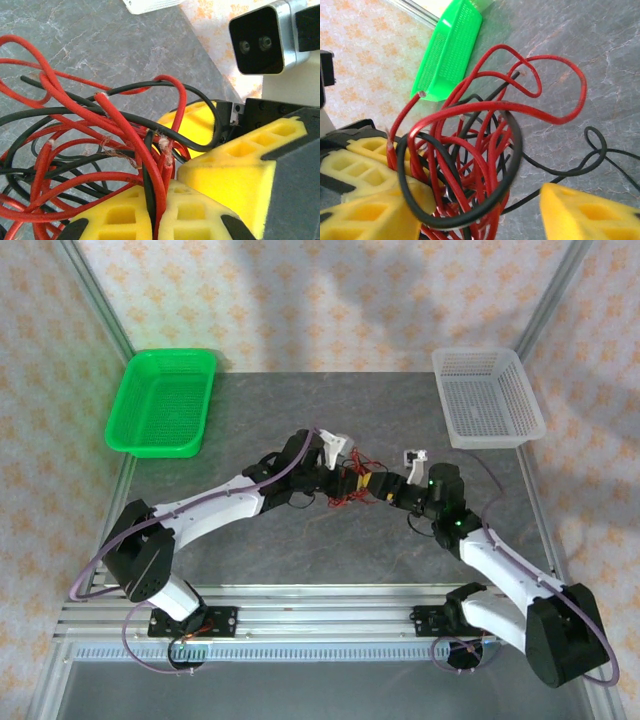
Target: Untangle the cables
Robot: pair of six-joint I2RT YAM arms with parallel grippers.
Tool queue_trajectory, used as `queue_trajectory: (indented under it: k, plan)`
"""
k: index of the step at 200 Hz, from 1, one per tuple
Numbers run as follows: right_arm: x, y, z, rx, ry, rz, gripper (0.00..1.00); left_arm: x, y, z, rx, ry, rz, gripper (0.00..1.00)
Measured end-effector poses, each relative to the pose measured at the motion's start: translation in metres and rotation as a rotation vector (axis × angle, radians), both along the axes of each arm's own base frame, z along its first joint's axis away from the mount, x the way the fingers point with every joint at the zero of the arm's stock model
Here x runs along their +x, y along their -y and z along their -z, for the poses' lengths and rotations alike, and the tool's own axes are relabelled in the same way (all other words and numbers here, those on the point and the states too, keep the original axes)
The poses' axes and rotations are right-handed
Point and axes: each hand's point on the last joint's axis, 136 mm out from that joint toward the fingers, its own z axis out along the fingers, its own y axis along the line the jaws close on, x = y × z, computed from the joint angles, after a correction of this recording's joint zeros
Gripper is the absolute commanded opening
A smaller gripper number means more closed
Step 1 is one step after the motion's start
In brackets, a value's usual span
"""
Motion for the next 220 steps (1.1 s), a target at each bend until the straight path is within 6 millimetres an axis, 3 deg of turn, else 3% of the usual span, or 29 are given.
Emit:
queue_trajectory:
  k: [24, 54, 69, 84, 114, 123, 144, 173, 220]
  plan:
    - [0.003, -0.003, 0.004, 0.007, -0.002, -0.009, 0.18, -0.004, 0.001, 0.003, -0.025, -0.010, 0.013, 0.00]
    - [0.005, -0.008, 0.006, 0.022, -0.002, -0.029, 0.06, -0.012, -0.002, -0.002, -0.078, 0.003, 0.020, 0.00]
    - [0.006, -0.011, 0.004, 0.038, 0.004, -0.046, 0.00, -0.014, -0.007, -0.006, -0.104, 0.012, 0.015, 0.05]
    - [0.006, -0.015, 0.001, 0.049, 0.019, -0.064, 0.00, -0.015, -0.011, -0.009, -0.124, 0.019, 0.005, 0.23]
    - [0.013, -0.012, 0.013, 0.031, -0.007, -0.033, 0.00, -0.015, -0.019, -0.026, -0.152, 0.060, -0.003, 0.70]
    - [0.014, -0.011, 0.017, 0.024, -0.019, -0.027, 0.00, -0.015, -0.021, -0.032, -0.160, 0.076, -0.010, 0.78]
    - [0.018, -0.011, 0.034, -0.008, -0.054, -0.023, 0.00, -0.011, -0.029, -0.035, -0.127, 0.109, -0.047, 0.80]
    - [0.022, -0.015, 0.052, -0.077, -0.046, -0.068, 0.00, -0.002, -0.048, -0.010, -0.001, 0.092, -0.146, 0.80]
    - [0.035, -0.027, 0.049, -0.248, 0.092, -0.234, 0.00, 0.000, -0.083, 0.012, 0.081, 0.060, -0.255, 0.78]
